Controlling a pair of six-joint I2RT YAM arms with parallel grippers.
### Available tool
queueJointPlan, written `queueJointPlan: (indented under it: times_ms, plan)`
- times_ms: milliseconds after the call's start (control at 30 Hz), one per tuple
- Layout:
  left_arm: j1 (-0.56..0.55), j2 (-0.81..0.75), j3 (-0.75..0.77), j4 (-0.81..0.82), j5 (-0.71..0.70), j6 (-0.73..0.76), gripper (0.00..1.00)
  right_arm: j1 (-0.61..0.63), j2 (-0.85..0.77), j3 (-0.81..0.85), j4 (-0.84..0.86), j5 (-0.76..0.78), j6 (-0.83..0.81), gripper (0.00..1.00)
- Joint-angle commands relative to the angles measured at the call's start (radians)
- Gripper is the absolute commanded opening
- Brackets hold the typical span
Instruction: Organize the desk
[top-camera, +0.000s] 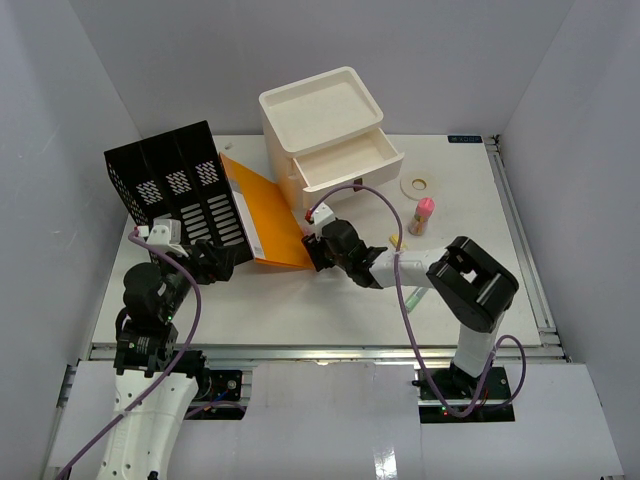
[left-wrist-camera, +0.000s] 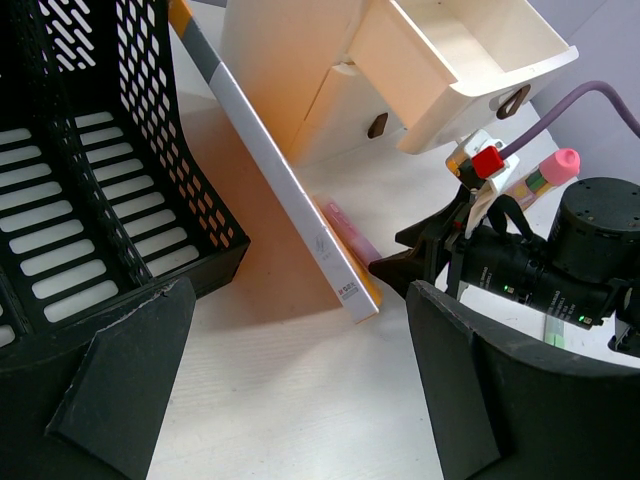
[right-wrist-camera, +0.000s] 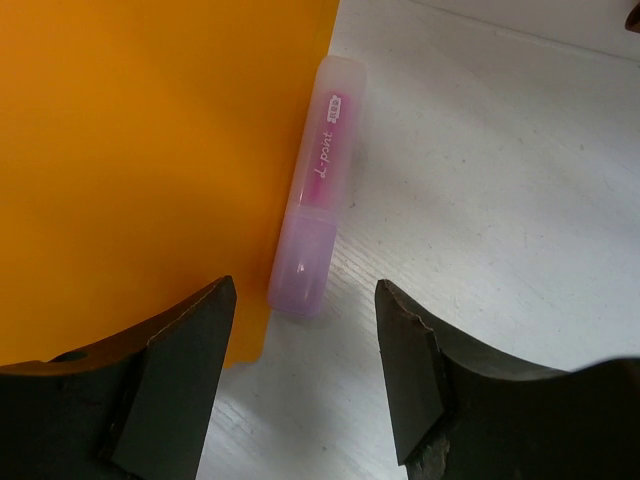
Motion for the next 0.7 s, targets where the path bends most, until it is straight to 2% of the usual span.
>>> queueJointPlan:
  times_ms: [0,233,667]
  plan:
    - [-0.002,-0.005,-0.008,-0.005,-0.007,0.0,0.98,0.007,0.044,0.04,0.086,0.039,0.034,0.64]
    - [-0.002,-0.004,-0.01,-0.002,-0.002,0.002,0.98,0.013,0.094,0.037,0.098,0.056,0.043,0.61]
    - [-0.002,-0.013,-0.013,0.002,0.003,0.002,0.98,0.014,0.092,-0.022,0.132,0.031,0.03,0.37]
